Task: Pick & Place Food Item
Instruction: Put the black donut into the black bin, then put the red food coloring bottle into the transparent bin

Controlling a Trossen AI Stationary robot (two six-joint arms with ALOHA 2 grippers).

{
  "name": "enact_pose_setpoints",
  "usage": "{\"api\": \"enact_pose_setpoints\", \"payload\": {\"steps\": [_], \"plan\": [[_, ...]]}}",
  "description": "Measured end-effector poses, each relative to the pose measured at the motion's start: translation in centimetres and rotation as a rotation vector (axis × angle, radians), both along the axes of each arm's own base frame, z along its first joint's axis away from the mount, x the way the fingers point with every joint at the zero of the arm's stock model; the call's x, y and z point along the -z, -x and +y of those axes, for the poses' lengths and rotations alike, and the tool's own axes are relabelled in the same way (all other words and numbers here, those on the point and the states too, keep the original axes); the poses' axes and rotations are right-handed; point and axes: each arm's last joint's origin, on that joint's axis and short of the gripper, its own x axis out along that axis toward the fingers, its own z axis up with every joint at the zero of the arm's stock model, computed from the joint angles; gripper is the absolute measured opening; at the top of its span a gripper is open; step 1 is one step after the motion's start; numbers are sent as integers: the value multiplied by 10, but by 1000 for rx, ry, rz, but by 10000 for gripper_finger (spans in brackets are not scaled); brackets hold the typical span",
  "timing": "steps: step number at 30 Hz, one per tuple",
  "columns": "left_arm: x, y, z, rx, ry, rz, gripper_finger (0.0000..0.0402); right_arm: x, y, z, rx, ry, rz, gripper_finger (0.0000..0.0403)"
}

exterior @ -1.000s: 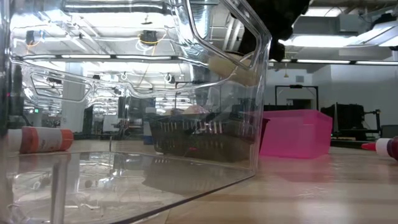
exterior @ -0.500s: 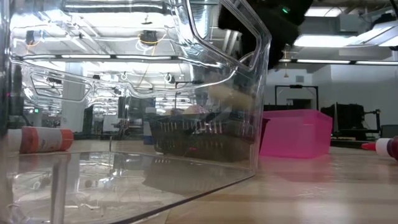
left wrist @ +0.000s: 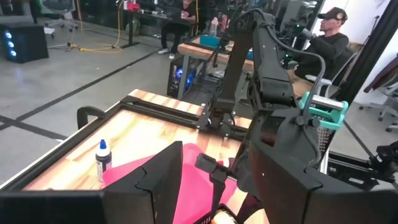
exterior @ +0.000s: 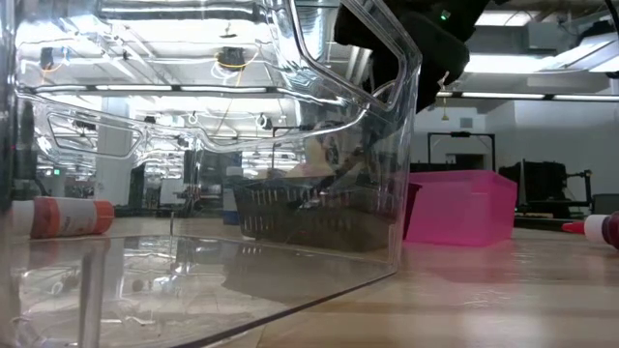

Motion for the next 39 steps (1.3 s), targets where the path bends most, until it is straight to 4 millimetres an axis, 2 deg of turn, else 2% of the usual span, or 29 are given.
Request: {"api": "enact_pose_setpoints", "payload": {"steps": [6, 10, 16, 23, 27, 33, 39], "plan": [[-1, 0, 0, -1, 5, -7, 181, 3, 8, 8, 34, -24, 48, 207], [-1, 0, 0, -1, 5, -7, 181, -3, 11, 12, 66, -61, 24, 207], [-1, 0, 0, -1, 7, -13, 181, -18, 15, 5, 132, -103, -16, 204], [-1, 0, 0, -1, 15, -17, 181, -11, 17, 3, 126, -93, 47, 197], [-1, 0, 0, -2, 22, -18, 181, -14, 16, 3, 147, -115, 24, 196], [3, 1, 0, 0, -14, 33, 181, -31, 25, -1, 281, -201, -23, 196], [10, 4, 1, 1, -35, 114, 181, -63, 51, -1, 472, -363, -84, 195]]}}
